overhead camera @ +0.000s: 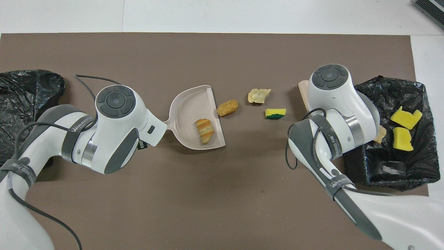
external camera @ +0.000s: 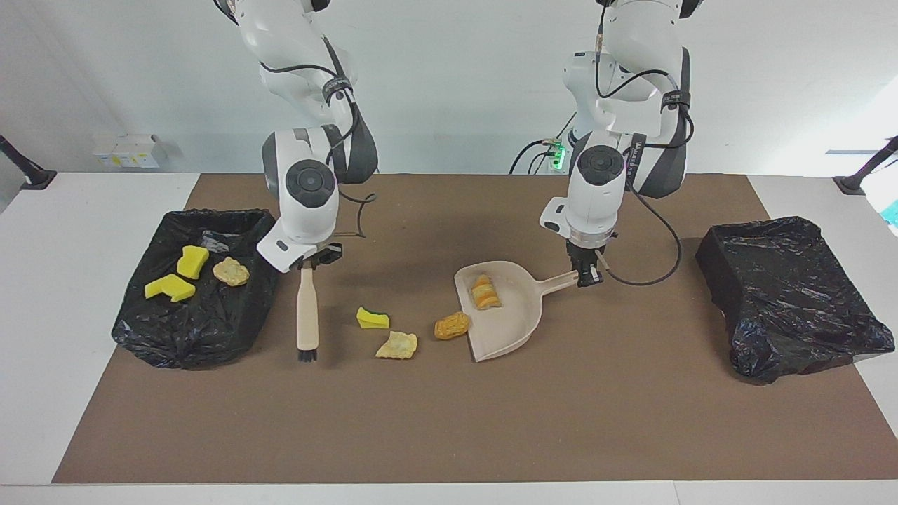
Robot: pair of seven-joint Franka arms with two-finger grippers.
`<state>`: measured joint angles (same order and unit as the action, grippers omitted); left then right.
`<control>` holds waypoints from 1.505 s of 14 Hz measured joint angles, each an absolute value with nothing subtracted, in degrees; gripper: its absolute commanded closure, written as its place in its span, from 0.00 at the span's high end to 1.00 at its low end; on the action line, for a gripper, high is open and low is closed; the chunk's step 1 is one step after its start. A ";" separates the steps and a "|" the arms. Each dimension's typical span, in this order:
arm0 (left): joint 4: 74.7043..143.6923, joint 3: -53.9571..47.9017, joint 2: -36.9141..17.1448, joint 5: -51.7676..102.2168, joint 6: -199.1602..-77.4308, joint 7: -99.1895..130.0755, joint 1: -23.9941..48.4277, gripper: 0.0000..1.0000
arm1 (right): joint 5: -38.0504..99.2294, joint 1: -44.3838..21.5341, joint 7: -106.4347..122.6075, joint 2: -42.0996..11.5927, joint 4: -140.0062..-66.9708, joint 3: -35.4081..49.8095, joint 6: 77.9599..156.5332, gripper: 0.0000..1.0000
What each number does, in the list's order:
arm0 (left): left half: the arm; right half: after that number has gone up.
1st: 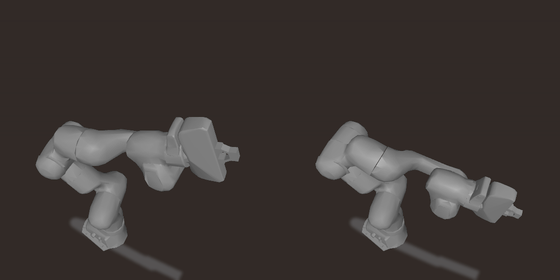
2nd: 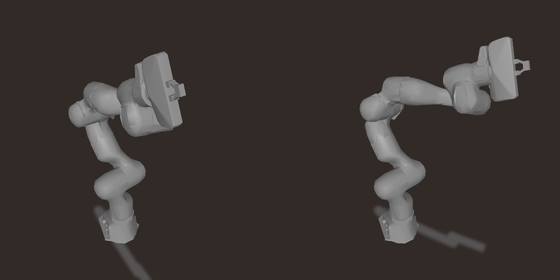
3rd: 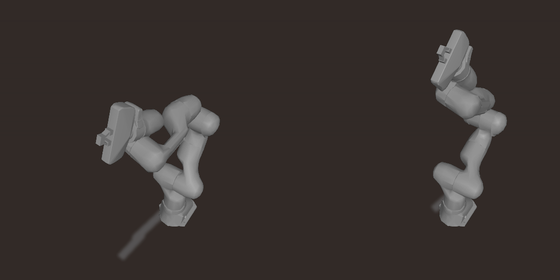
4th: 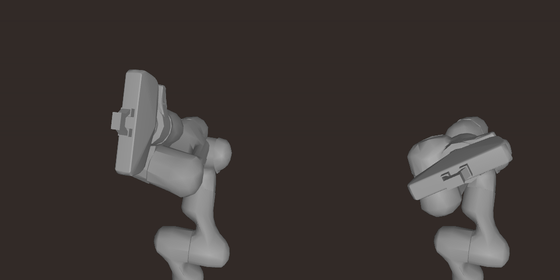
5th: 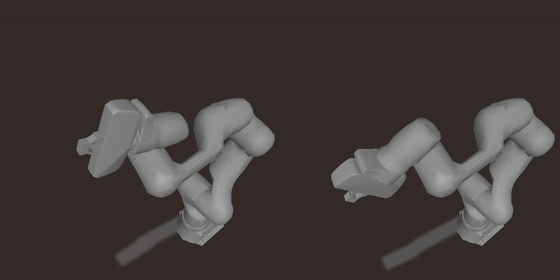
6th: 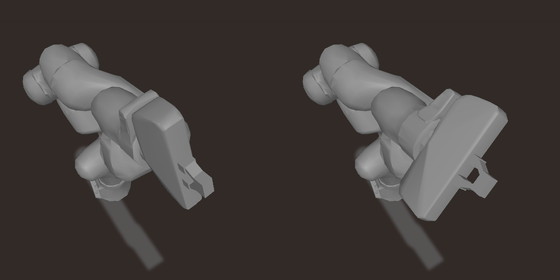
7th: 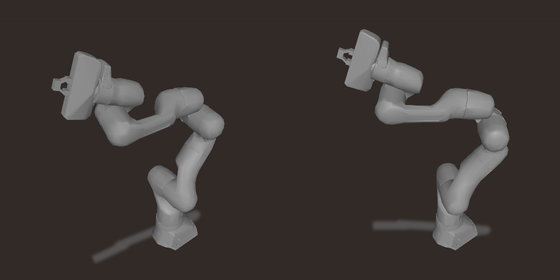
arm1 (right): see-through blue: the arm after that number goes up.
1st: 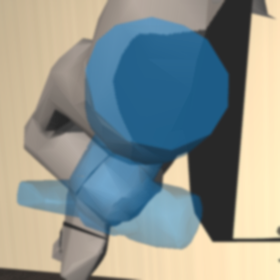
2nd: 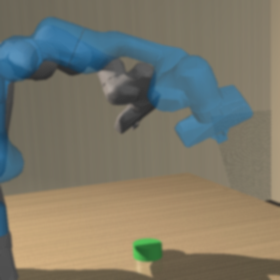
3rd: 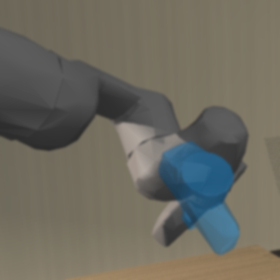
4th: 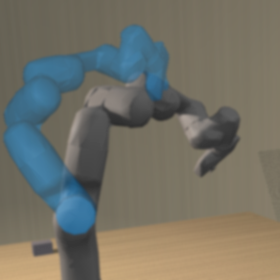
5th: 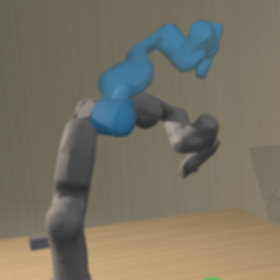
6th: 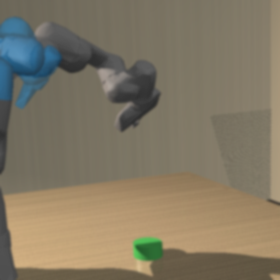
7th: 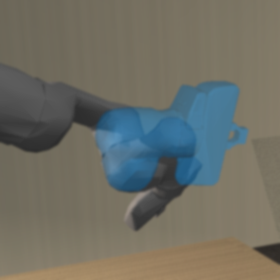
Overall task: Sweep and dump trash in bin
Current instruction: 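Sweep the remaining bread chunks into the dustpan with the right gripper, then move the brush behind the yellow sponge piece with the right gripper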
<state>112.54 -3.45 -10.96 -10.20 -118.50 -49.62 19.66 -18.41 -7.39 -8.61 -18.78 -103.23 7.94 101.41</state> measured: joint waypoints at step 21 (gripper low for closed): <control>112.90 -3.43 -10.93 -10.20 -118.47 -48.58 19.65 0.00 | 10.10 -21.28 -20.47 -21.26 -95.62 8.33 103.77 0.00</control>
<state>112.90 -3.43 -10.93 -10.20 -118.47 -48.58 19.65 10.10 -21.28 -20.47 -21.26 -95.62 8.33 103.77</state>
